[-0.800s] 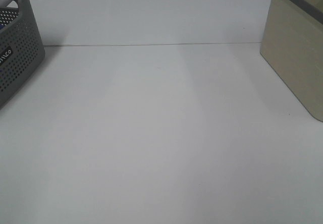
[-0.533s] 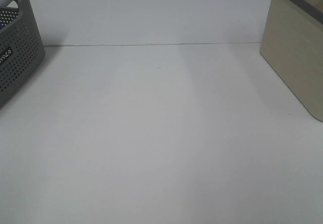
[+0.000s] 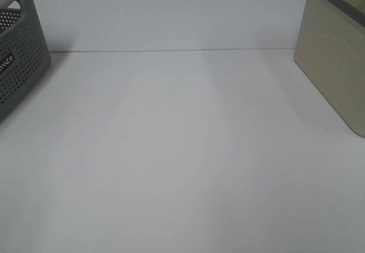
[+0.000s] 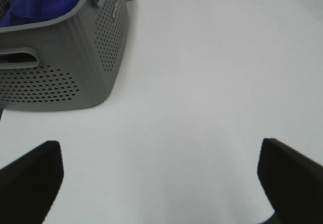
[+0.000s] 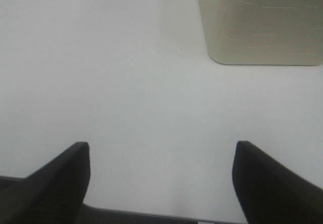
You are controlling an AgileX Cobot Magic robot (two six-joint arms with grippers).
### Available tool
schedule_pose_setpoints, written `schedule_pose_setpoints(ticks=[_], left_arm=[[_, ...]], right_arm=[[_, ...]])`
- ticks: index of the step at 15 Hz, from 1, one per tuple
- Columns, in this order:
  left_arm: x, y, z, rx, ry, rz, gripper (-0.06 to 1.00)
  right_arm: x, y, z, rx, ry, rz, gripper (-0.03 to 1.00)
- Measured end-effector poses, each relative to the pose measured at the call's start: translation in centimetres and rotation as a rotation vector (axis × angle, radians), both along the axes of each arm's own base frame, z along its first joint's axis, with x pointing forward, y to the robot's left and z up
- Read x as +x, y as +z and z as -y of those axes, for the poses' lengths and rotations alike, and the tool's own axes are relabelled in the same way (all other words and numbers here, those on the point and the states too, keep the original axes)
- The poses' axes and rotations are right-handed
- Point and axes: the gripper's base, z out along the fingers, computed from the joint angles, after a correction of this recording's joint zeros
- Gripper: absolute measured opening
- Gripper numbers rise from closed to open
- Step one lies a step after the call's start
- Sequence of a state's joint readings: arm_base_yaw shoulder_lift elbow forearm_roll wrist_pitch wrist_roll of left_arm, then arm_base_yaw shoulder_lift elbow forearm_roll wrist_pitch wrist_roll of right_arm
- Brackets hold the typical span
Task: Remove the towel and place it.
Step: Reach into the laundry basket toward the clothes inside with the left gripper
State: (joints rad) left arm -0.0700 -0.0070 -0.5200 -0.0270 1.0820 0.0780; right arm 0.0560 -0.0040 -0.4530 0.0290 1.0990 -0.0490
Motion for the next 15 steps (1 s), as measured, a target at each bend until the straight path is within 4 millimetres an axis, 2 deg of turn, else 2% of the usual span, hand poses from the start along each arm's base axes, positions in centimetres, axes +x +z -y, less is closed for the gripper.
schedule_pose_setpoints(ticks=[15], left_arm=[[0.0, 0.0, 0.0, 0.0, -0.005, 0.0, 0.99]], right_arm=[[0.0, 0.0, 0.0, 0.0, 0.0, 0.0, 0.76]])
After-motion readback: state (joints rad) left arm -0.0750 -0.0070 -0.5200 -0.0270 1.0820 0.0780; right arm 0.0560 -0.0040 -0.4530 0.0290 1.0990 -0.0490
